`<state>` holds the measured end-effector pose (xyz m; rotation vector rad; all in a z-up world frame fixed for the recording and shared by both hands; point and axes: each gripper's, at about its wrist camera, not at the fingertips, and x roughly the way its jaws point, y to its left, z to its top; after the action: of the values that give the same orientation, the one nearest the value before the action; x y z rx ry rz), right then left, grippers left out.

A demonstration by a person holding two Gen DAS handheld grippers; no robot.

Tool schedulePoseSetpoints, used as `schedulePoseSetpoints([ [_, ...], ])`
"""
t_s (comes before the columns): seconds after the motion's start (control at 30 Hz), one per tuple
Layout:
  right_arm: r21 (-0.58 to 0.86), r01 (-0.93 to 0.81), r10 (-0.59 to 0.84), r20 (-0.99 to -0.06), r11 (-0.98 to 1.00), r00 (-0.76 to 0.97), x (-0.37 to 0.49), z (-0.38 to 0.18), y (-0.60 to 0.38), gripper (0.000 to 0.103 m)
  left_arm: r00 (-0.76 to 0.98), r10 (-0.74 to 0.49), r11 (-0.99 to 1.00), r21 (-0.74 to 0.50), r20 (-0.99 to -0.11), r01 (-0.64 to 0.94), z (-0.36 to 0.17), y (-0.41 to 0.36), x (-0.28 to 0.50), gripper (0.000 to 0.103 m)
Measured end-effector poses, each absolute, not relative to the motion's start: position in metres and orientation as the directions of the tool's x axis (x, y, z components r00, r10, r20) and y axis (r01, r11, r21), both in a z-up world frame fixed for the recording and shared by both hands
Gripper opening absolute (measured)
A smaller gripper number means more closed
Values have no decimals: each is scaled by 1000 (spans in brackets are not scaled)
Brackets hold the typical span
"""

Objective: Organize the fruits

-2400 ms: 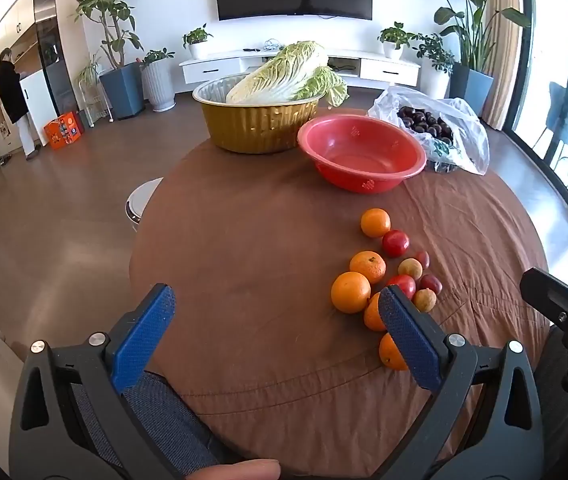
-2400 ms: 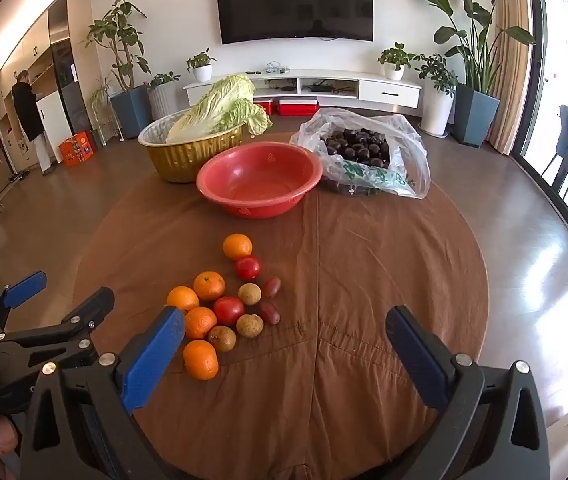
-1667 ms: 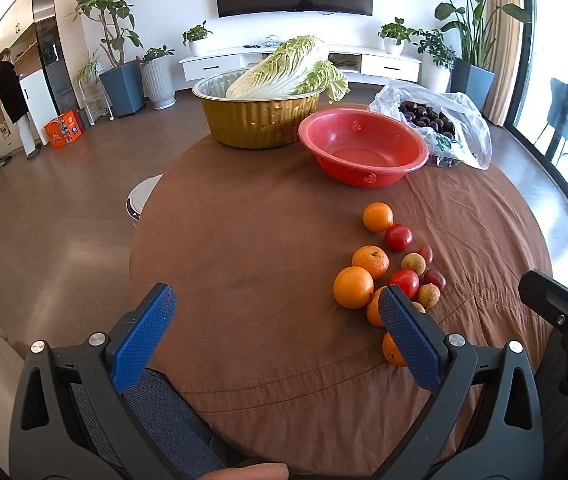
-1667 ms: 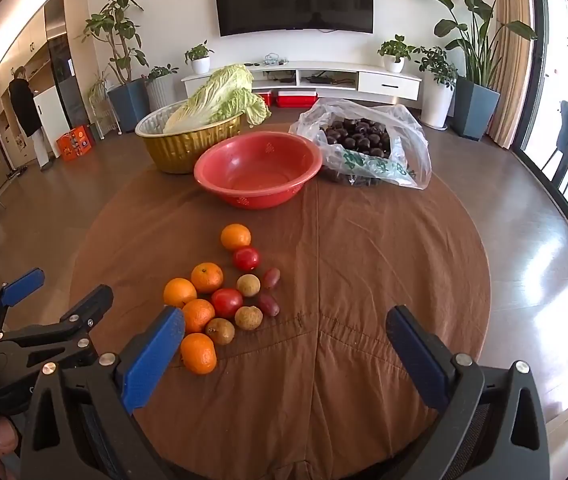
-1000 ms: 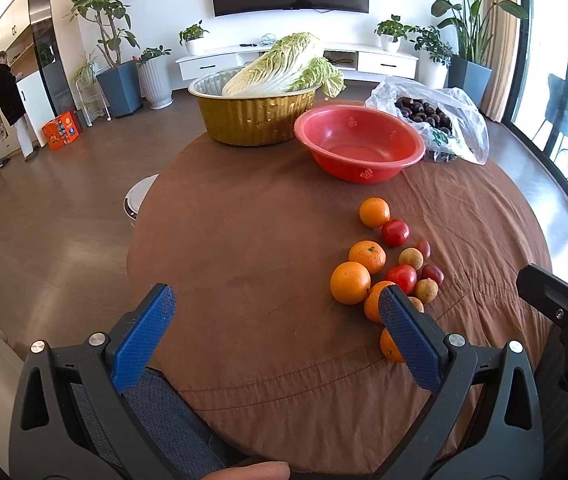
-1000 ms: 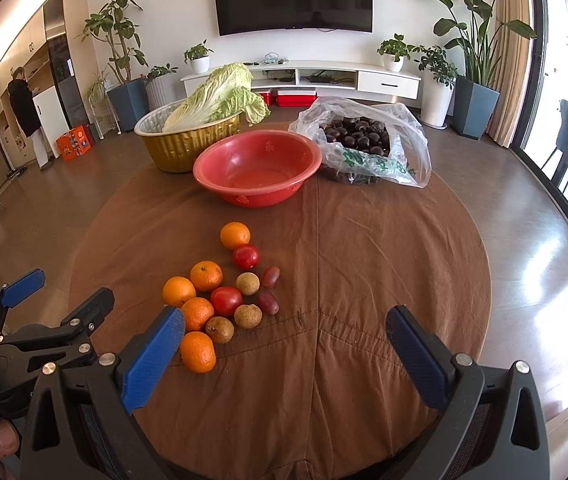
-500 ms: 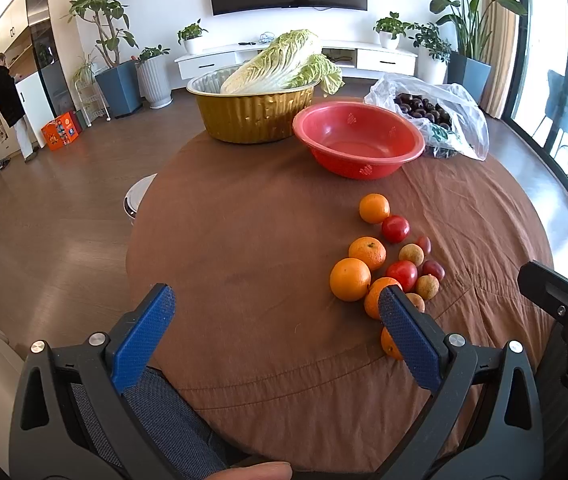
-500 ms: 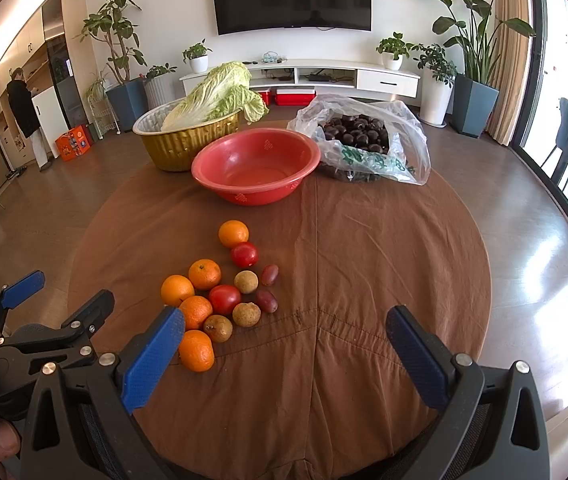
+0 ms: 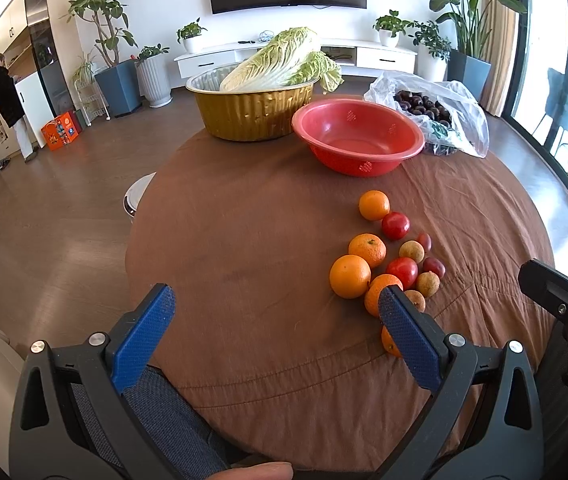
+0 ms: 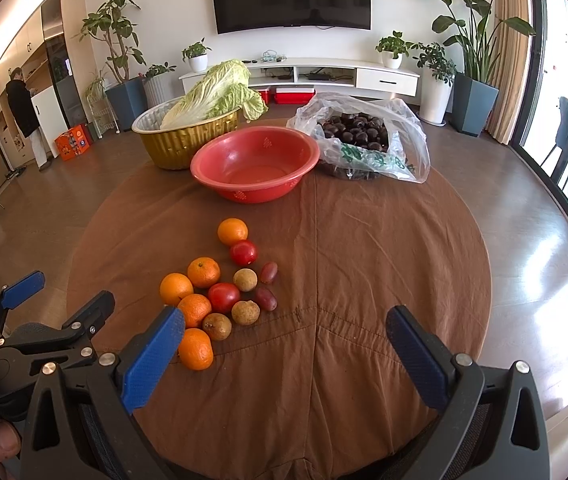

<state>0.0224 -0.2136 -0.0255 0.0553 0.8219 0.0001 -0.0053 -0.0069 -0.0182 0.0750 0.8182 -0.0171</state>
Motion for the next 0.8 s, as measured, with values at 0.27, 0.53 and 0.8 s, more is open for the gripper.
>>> schedulePoseSetpoints([
  [0.27,49,22,22,-733,999,680,22,-26,-214,103,683,14,997,61,-730,44,-17,-8,-4,103],
  [0.53,50,21,22,-733,999,680,22,-26,-214,103,681,14,997,62,-732,47,-18,-8,-4,103],
  [0.8,50,22,22,-734,999,679,22,-25,-216,103,679,14,997,65,-734,50,-21,-8,-5,103],
])
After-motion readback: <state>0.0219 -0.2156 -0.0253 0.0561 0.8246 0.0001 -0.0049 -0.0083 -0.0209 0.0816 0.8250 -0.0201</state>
